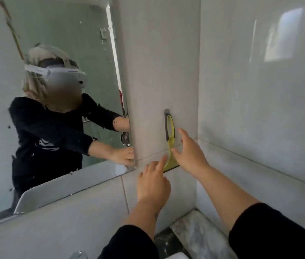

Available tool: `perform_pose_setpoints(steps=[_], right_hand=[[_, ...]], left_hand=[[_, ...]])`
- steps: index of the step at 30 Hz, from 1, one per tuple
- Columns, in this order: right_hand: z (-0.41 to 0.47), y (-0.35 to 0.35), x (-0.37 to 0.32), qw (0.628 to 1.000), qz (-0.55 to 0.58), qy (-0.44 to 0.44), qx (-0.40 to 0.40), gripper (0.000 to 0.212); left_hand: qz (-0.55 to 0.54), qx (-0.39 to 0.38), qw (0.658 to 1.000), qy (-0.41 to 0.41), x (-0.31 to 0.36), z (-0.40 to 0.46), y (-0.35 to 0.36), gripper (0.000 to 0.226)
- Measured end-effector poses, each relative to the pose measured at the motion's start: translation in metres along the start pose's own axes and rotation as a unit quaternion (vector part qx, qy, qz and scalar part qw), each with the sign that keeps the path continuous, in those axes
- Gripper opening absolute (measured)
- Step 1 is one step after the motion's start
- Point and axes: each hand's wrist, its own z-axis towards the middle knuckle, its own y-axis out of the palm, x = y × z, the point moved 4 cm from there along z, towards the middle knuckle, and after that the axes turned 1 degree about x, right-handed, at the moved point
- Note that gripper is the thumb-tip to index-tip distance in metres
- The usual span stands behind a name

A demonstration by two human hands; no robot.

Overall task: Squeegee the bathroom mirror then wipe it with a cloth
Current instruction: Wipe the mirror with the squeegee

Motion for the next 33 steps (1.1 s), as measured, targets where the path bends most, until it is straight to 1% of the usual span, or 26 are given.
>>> perform_pose_setpoints(steps=[2, 7, 10, 13, 14, 17, 19, 23, 27, 29, 33], right_hand=[[0.015, 0.002, 0.000, 0.999, 0.033, 0.009, 0.034, 0.068], [0.038, 0.024, 0.000, 0.995, 0.075, 0.004, 0.066, 0.079], [0.046, 0.031, 0.004, 0.991, 0.088, -0.003, 0.100, 0.078], [0.046, 0.026, 0.004, 0.992, 0.085, -0.007, 0.098, 0.076], [0.044, 0.022, 0.003, 0.992, 0.082, -0.008, 0.098, 0.075], [0.037, 0.003, -0.004, 0.990, 0.083, -0.020, 0.114, 0.075], [0.031, -0.012, -0.011, 0.989, 0.084, -0.018, 0.118, 0.076], [0.011, -0.042, -0.034, 0.988, 0.112, -0.015, 0.108, 0.081], [-0.017, -0.062, -0.071, 0.980, 0.183, -0.001, 0.074, 0.082], [-0.030, -0.070, -0.093, 0.973, 0.220, 0.000, 0.070, 0.081], [-0.053, -0.082, -0.141, 0.963, 0.267, -0.009, 0.048, 0.081]], left_hand=[[0.001, 0.007, 1.000, -0.013, -0.001, 0.007, 0.008, 0.071], [0.022, -0.015, 0.999, -0.040, -0.005, 0.015, 0.032, 0.075], [0.049, -0.019, 0.997, -0.048, -0.008, 0.016, 0.041, 0.075], [0.045, -0.015, 0.998, -0.050, -0.004, 0.015, 0.041, 0.071], [0.042, 0.006, 0.998, -0.045, -0.002, 0.013, 0.041, 0.068], [0.045, 0.124, 0.991, -0.029, 0.008, 0.005, 0.032, 0.056], [0.047, 0.177, 0.983, -0.020, 0.016, -0.003, 0.025, 0.050], [0.035, 0.233, 0.972, -0.016, 0.032, -0.021, -0.007, 0.046], [0.046, 0.275, 0.960, -0.032, 0.043, -0.042, -0.050, 0.044], [0.062, 0.293, 0.953, -0.038, 0.044, -0.053, -0.077, 0.043], [0.090, 0.292, 0.951, -0.044, 0.035, -0.075, -0.134, 0.040]])
